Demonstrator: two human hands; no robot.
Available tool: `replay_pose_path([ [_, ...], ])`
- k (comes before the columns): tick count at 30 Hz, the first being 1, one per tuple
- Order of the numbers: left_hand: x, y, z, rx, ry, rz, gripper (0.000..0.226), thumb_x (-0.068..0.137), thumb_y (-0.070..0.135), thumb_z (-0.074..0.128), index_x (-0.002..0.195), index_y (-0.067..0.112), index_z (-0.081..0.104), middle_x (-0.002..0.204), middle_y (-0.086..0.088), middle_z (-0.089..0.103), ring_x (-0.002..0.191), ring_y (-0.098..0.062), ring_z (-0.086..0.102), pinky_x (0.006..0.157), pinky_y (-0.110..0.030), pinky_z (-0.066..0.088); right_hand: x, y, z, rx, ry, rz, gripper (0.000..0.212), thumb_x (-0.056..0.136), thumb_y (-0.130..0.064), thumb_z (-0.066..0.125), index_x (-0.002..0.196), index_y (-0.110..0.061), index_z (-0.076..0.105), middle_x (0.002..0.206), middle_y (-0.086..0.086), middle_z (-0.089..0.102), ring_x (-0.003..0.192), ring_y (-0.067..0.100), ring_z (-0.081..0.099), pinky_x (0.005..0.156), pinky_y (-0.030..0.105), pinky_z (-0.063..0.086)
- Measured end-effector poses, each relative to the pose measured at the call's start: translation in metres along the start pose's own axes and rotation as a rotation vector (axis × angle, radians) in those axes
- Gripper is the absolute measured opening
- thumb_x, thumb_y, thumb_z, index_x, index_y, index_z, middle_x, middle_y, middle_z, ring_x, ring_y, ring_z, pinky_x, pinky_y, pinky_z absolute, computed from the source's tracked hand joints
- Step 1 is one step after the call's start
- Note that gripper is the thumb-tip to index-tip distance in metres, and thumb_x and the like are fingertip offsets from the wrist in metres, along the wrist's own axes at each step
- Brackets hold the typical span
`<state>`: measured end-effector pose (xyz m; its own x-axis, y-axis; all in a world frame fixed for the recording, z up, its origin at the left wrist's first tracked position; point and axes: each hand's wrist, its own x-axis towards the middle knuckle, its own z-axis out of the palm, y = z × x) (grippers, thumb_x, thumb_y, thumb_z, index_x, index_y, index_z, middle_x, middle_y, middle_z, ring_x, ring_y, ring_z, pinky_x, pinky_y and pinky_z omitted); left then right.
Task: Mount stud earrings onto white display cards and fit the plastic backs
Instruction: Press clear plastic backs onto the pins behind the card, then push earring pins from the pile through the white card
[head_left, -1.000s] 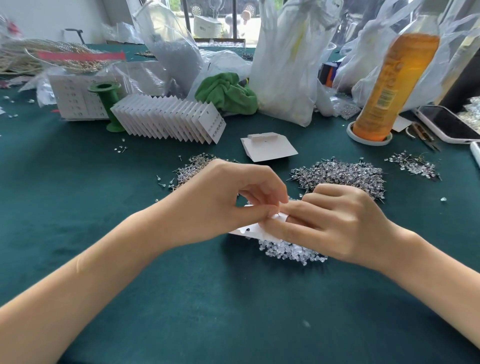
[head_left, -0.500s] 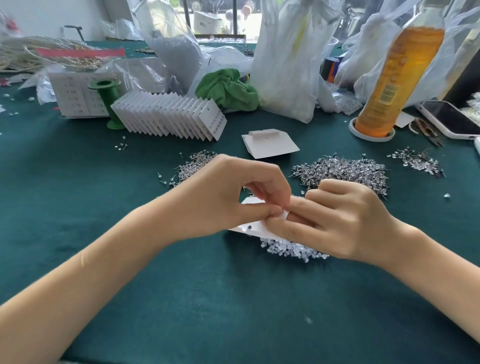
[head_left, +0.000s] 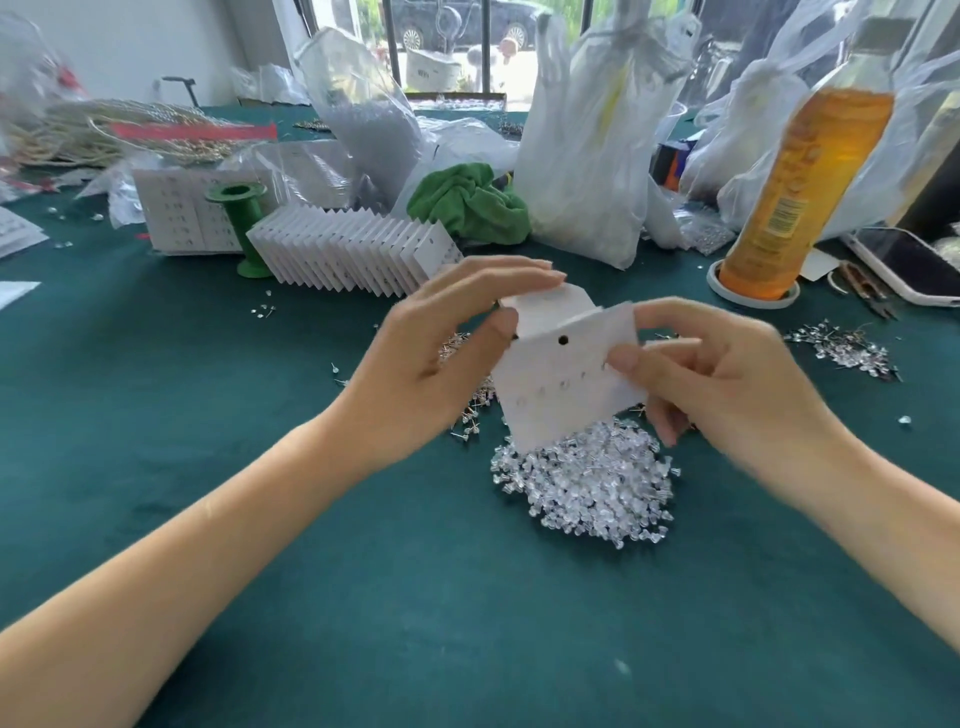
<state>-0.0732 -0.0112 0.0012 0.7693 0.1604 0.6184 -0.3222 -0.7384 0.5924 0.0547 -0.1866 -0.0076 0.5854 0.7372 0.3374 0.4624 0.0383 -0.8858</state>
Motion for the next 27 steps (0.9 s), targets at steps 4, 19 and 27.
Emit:
replay_pose_path([
  [4, -0.006, -0.005, 0.007, 0.173, -0.085, 0.086, 0.043, 0.09, 0.029, 0.059, 0.128, 0.009, 0.054, 0.133, 0.003, 0.051, 0.127, -0.009, 0.045, 0.107, -0.025, 0.033, 0.002, 0.007, -0.003, 0.076, -0.019, 0.196, 0.011, 0.084, -0.014, 0.066, 0.095, -0.013, 0.068, 0.055, 0.0, 0.064, 0.033, 0.012, 0.038, 0.036, 0.017, 0.031],
  [19, -0.015, -0.018, 0.016, 0.334, -0.136, -0.082, 0.074, 0.077, 0.037, 0.072, 0.139, 0.012, 0.042, 0.126, 0.012, 0.043, 0.116, -0.001, 0.039, 0.098, -0.005, 0.025, 0.009, 0.023, -0.053, -0.514, 0.153, 0.108, 0.008, 0.091, -0.03, 0.061, 0.091, -0.029, 0.069, 0.079, -0.014, 0.072, 0.06, 0.002, 0.057, 0.057, 0.018, 0.043],
  [27, -0.017, -0.02, 0.02, 0.342, -0.123, -0.183, 0.075, 0.076, 0.049, 0.064, 0.141, 0.022, 0.039, 0.131, 0.011, 0.045, 0.116, -0.013, 0.045, 0.1, -0.027, 0.036, 0.005, 0.042, -0.046, -0.987, -0.114, 0.094, 0.04, 0.09, -0.039, 0.062, 0.127, -0.025, 0.059, 0.148, 0.004, 0.042, 0.142, 0.021, 0.026, 0.117, 0.037, 0.015],
])
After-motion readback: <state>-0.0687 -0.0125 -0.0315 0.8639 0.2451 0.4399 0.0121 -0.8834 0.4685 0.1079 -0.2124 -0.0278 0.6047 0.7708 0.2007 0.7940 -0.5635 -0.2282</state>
